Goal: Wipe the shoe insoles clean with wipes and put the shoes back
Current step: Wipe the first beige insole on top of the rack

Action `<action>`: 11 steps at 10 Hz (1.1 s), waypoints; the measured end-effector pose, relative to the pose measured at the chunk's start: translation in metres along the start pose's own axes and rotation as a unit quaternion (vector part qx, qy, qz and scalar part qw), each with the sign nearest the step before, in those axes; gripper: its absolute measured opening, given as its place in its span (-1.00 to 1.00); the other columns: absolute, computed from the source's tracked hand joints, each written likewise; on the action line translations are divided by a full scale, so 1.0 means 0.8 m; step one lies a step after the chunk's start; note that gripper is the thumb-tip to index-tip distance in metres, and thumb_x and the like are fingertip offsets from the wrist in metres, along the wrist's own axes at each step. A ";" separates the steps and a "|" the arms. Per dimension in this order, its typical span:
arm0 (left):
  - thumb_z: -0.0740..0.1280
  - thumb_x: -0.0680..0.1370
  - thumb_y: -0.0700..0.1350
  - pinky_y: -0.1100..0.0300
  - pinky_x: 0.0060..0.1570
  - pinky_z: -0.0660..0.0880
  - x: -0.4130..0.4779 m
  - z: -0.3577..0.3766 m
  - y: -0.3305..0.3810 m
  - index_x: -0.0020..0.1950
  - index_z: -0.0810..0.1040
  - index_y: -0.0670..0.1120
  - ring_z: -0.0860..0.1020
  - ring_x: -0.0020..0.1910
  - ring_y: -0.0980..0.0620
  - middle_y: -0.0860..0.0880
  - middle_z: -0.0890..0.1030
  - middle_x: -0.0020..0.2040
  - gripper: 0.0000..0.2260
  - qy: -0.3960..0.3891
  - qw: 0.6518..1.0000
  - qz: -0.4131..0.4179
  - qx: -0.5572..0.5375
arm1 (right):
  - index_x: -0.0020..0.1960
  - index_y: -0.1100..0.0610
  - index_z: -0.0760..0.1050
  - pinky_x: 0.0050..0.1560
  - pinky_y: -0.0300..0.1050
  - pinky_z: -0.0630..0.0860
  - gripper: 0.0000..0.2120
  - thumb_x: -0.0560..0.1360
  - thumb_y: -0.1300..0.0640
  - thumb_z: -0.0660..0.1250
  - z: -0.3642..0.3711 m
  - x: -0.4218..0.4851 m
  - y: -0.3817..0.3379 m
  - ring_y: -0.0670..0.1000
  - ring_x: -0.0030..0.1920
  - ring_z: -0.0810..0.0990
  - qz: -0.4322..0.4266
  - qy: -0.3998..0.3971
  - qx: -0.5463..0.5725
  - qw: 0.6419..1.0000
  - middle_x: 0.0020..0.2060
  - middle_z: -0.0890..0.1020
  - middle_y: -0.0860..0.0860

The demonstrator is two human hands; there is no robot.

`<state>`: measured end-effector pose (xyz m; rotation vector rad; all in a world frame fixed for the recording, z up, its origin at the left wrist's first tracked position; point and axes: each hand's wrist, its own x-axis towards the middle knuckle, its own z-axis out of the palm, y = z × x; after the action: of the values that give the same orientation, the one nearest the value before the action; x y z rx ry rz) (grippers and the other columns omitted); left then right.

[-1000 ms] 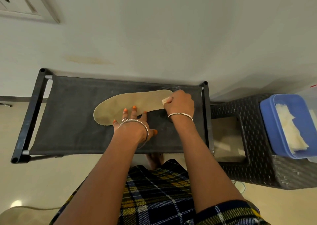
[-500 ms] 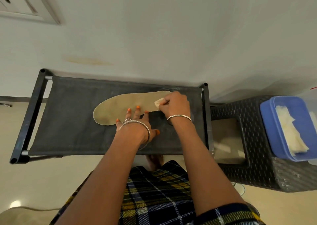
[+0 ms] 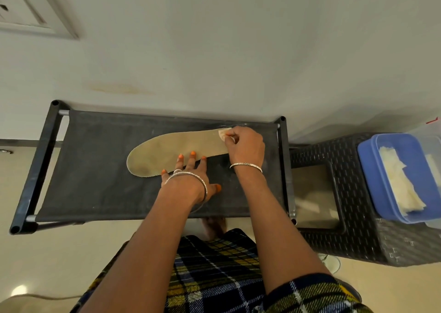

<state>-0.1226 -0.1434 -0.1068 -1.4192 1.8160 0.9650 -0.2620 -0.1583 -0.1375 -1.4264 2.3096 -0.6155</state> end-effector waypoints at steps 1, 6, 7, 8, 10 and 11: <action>0.16 0.58 0.26 -0.29 0.48 -0.08 0.000 -0.001 -0.001 0.58 -0.24 0.09 -0.30 0.54 -0.10 0.04 -0.34 0.56 -0.24 -0.002 1.000 -0.003 -0.002 | 0.12 0.04 0.69 0.04 -0.04 0.59 -0.81 0.54 0.07 0.40 -0.001 0.002 0.001 0.07 0.02 0.64 -0.020 -0.024 -0.026 0.999 0.03 0.70 0.03; 0.16 0.59 0.26 -0.29 0.47 -0.08 0.002 -0.001 -0.004 0.57 -0.25 0.11 -0.30 0.54 -0.10 0.05 -0.34 0.56 -0.25 -0.002 1.000 0.001 -0.003 | 0.13 -0.06 0.68 -0.01 0.04 0.58 -0.80 0.54 0.05 0.38 0.004 0.009 -0.004 0.15 0.01 0.60 -0.016 -0.033 -0.064 0.997 -0.02 0.71 0.03; 0.15 0.59 0.26 -0.29 0.47 -0.08 0.002 -0.002 -0.005 0.57 -0.25 0.11 -0.30 0.54 -0.11 0.05 -0.34 0.56 -0.26 -0.004 1.000 0.003 -0.006 | 0.08 -0.01 0.69 -0.04 -0.04 0.49 -0.81 0.56 0.02 0.33 -0.002 0.012 0.000 0.11 0.05 0.57 0.050 0.031 -0.139 0.989 -0.02 0.69 0.01; 0.15 0.59 0.26 -0.30 0.47 -0.08 0.003 -0.002 -0.005 0.57 -0.25 0.11 -0.30 0.54 -0.11 0.05 -0.34 0.56 -0.26 -0.004 1.000 0.003 -0.005 | 0.01 0.08 0.69 -0.10 -0.07 0.46 -0.83 0.54 0.10 0.33 0.001 0.009 -0.005 0.11 0.01 0.58 0.059 0.036 -0.141 0.988 -0.06 0.68 0.05; 0.15 0.59 0.26 -0.30 0.47 -0.08 0.001 -0.002 -0.005 0.58 -0.24 0.11 -0.29 0.54 -0.11 0.05 -0.33 0.56 -0.27 -0.004 1.000 0.004 -0.006 | 0.12 0.00 0.69 -0.02 0.02 0.58 -0.81 0.53 0.11 0.39 0.012 0.003 -0.013 0.17 -0.01 0.60 -0.091 -0.048 -0.070 0.992 -0.05 0.71 0.08; 0.14 0.59 0.26 -0.30 0.47 -0.08 -0.001 -0.003 -0.005 0.58 -0.24 0.12 -0.29 0.54 -0.11 0.04 -0.33 0.56 -0.27 -0.004 1.000 0.007 -0.005 | 0.10 -0.03 0.69 -0.12 -0.06 0.47 -0.81 0.57 0.01 0.33 0.003 0.007 -0.008 0.11 0.02 0.54 -0.004 0.011 -0.135 0.991 -0.05 0.69 0.03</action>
<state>-0.1183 -0.1460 -0.1057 -1.4087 1.8187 0.9870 -0.2580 -0.1664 -0.1367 -1.5513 2.4803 -0.3288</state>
